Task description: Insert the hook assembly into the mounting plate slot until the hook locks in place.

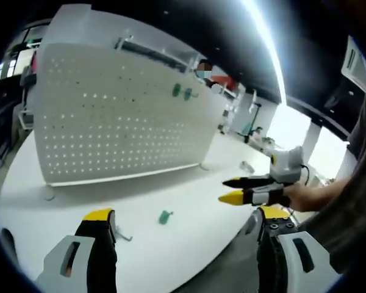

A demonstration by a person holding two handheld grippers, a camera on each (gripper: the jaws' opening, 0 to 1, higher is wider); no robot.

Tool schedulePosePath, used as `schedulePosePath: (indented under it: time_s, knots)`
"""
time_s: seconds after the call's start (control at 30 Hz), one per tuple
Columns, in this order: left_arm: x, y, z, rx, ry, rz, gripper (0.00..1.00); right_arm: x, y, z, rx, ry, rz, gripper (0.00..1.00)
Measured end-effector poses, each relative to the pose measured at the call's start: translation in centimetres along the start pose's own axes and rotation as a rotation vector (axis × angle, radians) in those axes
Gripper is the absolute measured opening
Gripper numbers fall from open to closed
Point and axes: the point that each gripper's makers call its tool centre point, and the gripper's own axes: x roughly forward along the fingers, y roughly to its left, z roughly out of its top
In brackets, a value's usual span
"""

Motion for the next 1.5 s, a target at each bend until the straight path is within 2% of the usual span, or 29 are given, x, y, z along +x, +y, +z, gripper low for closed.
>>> schedulePosePath:
  time_s: [0.2,0.47,0.57,0.8,0.97,1.03,1.17,1.5]
  knots:
    - [-0.1,-0.1,-0.1,-0.014,-0.007,0.0,0.98,-0.8,-0.7,-1.3,0.045,0.018,-0.016,0.54]
    - [-0.2,-0.2,-1.6,-0.009,0.043,0.0,0.98,-1.3,-0.1,-2.7,0.034,0.055,0.013,0.52]
    - [-0.2,-0.1,-1.9,-0.009,0.058,0.009,0.99,-1.7,0.0,-2.3,0.025,0.039,0.024,0.47]
    - [-0.2,0.2,-1.3,-0.008,0.047,0.024,1.0,-1.3,0.4,-2.3,-0.055,0.069,0.069,0.46]
    - [-0.4,0.5,-1.6,-0.009,0.052,0.045,0.99,-0.6,1.9,-3.3,-0.148,0.131,0.142,0.43]
    - [-0.5,0.7,-1.9,-0.012,0.057,0.052,0.99,-0.2,2.6,-3.8,-0.201,0.152,0.168,0.42]
    - [-0.8,0.8,-2.3,-0.021,0.061,0.062,0.99,1.1,3.7,-4.0,-0.221,0.17,0.218,0.41]
    - [-0.9,1.3,-3.2,-0.038,0.086,0.082,0.98,4.7,4.7,-4.3,-0.34,0.215,0.291,0.37]
